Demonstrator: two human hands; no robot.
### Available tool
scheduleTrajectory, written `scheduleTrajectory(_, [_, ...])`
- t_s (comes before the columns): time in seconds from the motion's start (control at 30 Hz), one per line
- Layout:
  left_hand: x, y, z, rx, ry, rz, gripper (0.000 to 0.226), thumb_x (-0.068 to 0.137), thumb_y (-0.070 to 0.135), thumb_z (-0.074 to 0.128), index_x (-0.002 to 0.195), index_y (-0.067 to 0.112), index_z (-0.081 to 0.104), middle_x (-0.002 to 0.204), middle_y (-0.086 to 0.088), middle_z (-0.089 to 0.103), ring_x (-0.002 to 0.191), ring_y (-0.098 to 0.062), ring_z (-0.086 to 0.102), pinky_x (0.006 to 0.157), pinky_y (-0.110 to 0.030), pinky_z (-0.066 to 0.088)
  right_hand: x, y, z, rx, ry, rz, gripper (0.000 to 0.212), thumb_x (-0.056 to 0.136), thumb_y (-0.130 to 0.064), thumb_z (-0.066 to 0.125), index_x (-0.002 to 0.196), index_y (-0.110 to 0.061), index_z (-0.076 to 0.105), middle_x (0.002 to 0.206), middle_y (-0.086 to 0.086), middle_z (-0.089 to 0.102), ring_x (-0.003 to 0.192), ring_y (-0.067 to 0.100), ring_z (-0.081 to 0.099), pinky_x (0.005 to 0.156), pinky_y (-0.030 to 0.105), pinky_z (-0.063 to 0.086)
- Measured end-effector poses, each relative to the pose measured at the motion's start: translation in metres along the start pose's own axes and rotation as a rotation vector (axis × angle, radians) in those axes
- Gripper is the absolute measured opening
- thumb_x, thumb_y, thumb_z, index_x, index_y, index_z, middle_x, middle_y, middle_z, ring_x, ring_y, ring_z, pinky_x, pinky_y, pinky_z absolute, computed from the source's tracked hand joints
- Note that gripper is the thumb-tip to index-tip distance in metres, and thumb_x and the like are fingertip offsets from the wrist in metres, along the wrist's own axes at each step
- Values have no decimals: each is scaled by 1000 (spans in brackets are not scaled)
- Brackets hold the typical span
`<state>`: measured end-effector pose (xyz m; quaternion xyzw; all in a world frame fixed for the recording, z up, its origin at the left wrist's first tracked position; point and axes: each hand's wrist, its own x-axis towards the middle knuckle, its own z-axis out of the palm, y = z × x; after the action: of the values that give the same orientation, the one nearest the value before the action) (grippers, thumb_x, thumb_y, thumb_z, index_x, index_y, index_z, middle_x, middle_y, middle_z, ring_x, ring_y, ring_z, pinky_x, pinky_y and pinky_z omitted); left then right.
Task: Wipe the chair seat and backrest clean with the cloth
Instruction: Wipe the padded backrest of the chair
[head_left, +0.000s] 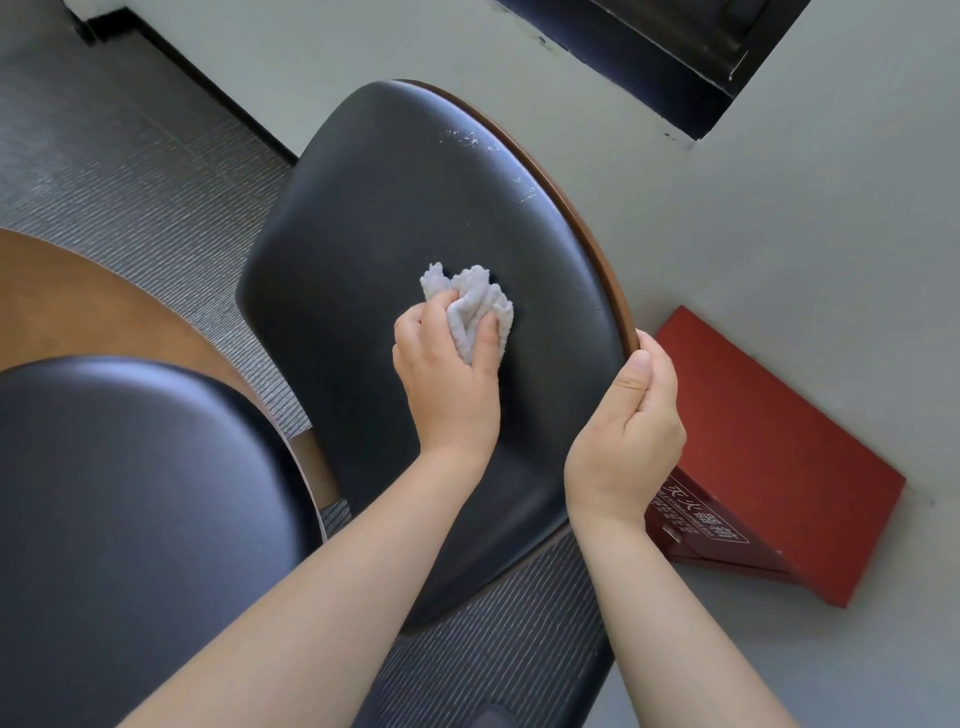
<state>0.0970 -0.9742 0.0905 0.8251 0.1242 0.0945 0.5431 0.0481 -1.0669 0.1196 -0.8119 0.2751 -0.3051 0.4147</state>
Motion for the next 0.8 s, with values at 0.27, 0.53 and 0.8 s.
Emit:
scheduleTrajectory(0.27, [-9,-51,-7,133,0,-71,39,97,33,45,132,16,48,125,-8,49,117,-20,41,99,-30,33,-1,2,2,17,45,-16,36,102,-24,33,121,-12,61,110,-10,65,98,1,57,83,4,38])
scheduleTrajectory(0.53, [-20,-95,-19,180,-60,-203,42,98,24,39,140,19,42,131,-13,48,121,-27,43,102,-35,34,-1,1,2,4,53,-19,39,101,-28,32,121,-14,61,110,-2,70,99,13,63,84,21,46])
scheduleTrajectory(0.8, [-25,-139,-33,76,-120,-486,19,101,23,38,103,33,55,85,32,52,86,21,52,73,0,33,0,4,4,-12,60,-25,38,102,-24,33,122,-11,61,111,-1,69,99,9,61,84,12,43])
